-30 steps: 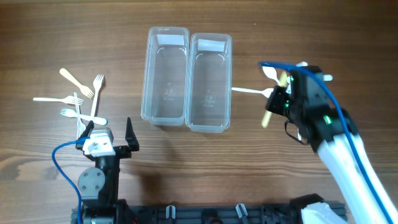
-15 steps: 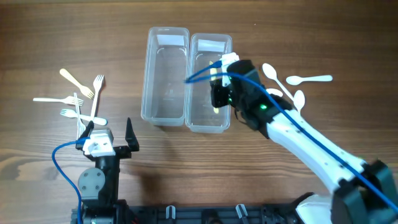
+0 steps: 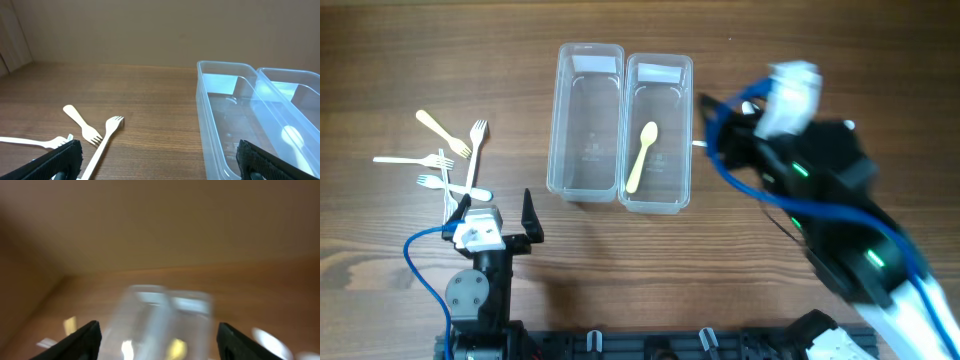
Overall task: Pack container
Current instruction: 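Carry yellow spoon into the right container and release it, then move right gripper back to the spoons and grasp a white spoon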
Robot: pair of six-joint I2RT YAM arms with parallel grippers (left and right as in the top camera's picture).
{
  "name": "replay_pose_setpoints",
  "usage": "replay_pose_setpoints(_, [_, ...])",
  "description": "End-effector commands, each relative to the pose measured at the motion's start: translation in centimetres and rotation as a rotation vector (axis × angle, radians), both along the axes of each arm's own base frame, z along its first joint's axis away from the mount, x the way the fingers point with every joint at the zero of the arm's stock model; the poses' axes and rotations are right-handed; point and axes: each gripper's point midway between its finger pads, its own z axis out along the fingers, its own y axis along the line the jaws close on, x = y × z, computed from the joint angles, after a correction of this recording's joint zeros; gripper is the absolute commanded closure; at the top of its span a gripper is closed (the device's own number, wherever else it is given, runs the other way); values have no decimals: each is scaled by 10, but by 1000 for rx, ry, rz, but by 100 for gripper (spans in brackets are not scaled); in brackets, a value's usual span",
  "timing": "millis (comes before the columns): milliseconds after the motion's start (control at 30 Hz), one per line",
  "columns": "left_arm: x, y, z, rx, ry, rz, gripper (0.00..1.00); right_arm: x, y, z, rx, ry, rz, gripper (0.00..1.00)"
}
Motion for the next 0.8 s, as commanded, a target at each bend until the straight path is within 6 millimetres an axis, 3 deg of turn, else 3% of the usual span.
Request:
replay_pose_setpoints(0, [0,-3,-1,15,0,-19,0,-38,-112,4,45,-19,-545,25])
replay_pose_setpoints(67, [0,-3,-1,15,0,-19,0,-60,-143,-7,67,6,-702,25])
replay_pose_setpoints(200, [0,-3,-1,15,0,-19,0,-55,-140,-38,142,99,-777,21])
replay_pose_setpoints(333, [0,-3,-1,15,0,-19,0,-16,-107,-93,98,257,-788,10])
replay_pose_setpoints(367, [0,-3,-1,15,0,-19,0,1,-95,-121,16,328,-792,3])
replay_pose_setpoints(467, [0,-3,-1,15,0,-19,0,29,-73,-181,-105,456,-786,1])
replay_pose_setpoints(600, [0,-3,-1,15,0,-19,0,54,-31,-251,71,647,-739,0])
replay_pose_setpoints(767, [0,-3,-1,15,0,-19,0,78,-25,-258,254,669,-728,2])
